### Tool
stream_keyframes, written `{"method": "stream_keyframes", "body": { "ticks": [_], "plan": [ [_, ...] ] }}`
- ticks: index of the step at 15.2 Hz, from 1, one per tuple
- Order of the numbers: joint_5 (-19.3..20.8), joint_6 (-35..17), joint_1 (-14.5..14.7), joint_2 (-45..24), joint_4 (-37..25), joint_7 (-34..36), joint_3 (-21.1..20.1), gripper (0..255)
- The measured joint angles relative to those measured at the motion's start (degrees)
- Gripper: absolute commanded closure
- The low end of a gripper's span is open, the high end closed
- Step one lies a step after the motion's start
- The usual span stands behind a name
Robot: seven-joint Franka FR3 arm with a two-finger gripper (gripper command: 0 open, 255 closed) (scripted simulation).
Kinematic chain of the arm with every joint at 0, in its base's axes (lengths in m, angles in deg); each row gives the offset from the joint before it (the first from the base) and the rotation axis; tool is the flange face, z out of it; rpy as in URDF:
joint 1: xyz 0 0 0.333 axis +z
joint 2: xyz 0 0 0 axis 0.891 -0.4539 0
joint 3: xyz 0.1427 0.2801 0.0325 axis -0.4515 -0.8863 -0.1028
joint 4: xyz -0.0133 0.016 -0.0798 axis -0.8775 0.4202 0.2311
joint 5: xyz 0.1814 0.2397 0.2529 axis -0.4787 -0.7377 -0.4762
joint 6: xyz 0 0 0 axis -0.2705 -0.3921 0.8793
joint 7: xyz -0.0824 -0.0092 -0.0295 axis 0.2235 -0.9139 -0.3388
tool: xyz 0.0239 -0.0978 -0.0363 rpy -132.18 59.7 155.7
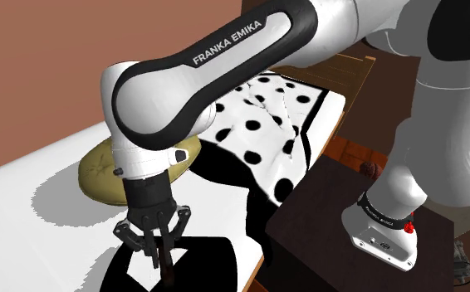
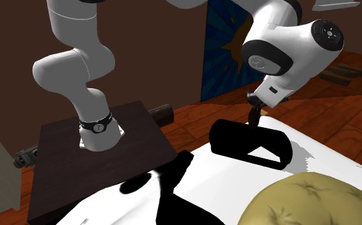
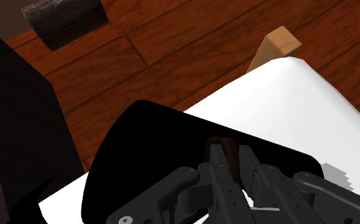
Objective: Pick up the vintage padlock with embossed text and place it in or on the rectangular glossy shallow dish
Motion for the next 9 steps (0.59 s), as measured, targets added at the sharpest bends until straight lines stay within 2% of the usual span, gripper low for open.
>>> {"method": "stream_keyframes", "body": {
  "ticks": [9],
  "plan": [
    [0.2,-4.9,0.6,-3.8,1.7,-2.2,0.4,255]
  ]
}}
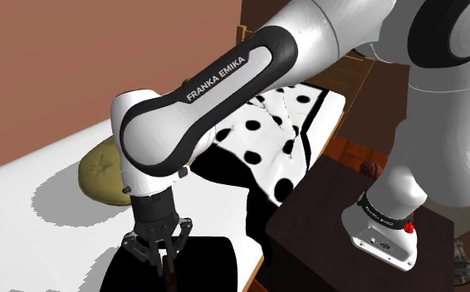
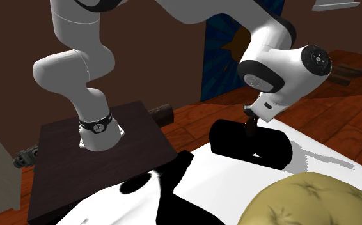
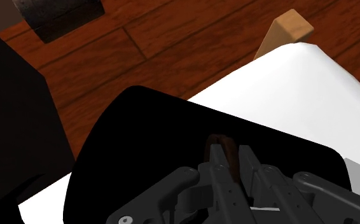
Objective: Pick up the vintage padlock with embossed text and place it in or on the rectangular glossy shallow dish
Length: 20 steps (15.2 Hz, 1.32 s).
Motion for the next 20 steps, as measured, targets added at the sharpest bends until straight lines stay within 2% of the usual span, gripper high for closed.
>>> {"method": "stream_keyframes", "body": {
  "ticks": [8,9,15,20],
  "plan": [
    [0.1,-1.3,0.3,-1.2,0.2,-0.5,0.1,255],
    [0.1,-1.3,0.3,-1.2,0.2,-0.5,0.1,0],
    [0.1,-1.3,0.3,-1.2,0.2,-0.5,0.1,0],
    [0.7,4.1,-1.7,0.8,-2.6,-0.3,0.7,0]
  ]
}}
